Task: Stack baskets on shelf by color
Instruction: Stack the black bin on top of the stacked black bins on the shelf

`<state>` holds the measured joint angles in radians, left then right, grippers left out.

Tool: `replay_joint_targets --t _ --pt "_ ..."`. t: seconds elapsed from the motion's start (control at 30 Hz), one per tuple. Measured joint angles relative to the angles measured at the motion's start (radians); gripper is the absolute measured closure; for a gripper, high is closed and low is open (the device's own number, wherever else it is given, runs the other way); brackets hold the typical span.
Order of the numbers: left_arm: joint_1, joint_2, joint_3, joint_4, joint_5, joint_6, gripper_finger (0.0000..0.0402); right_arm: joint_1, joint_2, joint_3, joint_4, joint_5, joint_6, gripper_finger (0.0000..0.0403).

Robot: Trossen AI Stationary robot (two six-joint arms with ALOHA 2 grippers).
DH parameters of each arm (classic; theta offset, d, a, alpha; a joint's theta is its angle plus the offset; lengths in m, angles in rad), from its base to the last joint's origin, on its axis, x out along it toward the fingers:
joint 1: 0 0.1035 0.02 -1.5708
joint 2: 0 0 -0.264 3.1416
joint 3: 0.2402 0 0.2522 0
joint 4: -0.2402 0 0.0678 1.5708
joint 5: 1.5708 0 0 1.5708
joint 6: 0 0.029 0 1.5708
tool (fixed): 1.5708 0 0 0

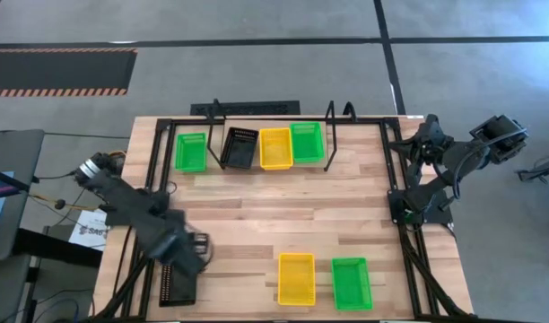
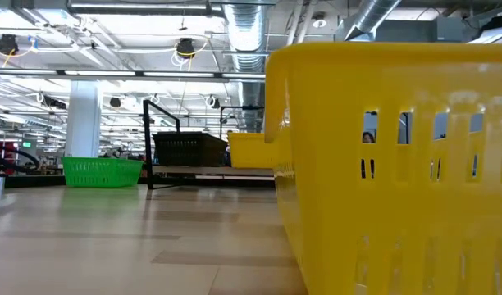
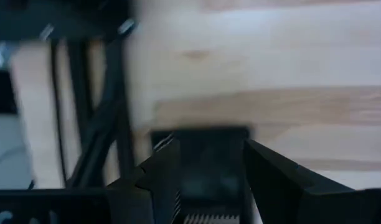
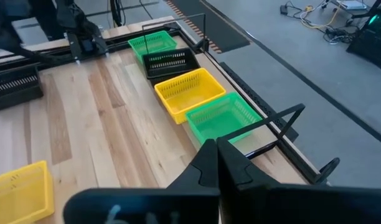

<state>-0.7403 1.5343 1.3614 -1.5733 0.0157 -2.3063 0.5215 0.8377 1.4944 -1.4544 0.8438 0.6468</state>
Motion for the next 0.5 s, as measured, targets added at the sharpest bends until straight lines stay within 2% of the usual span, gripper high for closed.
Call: replay_joint_targets --t 0.13,0.3,0.5 --pt "-0.092 -0.006 -0.008 0.012 0.070 -0.151 0.0237 0.000 0.000 0.000 0.000 0.019 0.001 0.0400" --pt "-0.114 -0.006 -0.008 0.086 0.142 -0.151 0.0237 0.000 0.000 0.000 0.001 0.041 0.001 0.0400" --pt "-0.114 -0.005 -0.008 0.063 0.139 -0.147 0.0237 0.000 0.000 0.000 0.001 0.049 0.001 0.0400"
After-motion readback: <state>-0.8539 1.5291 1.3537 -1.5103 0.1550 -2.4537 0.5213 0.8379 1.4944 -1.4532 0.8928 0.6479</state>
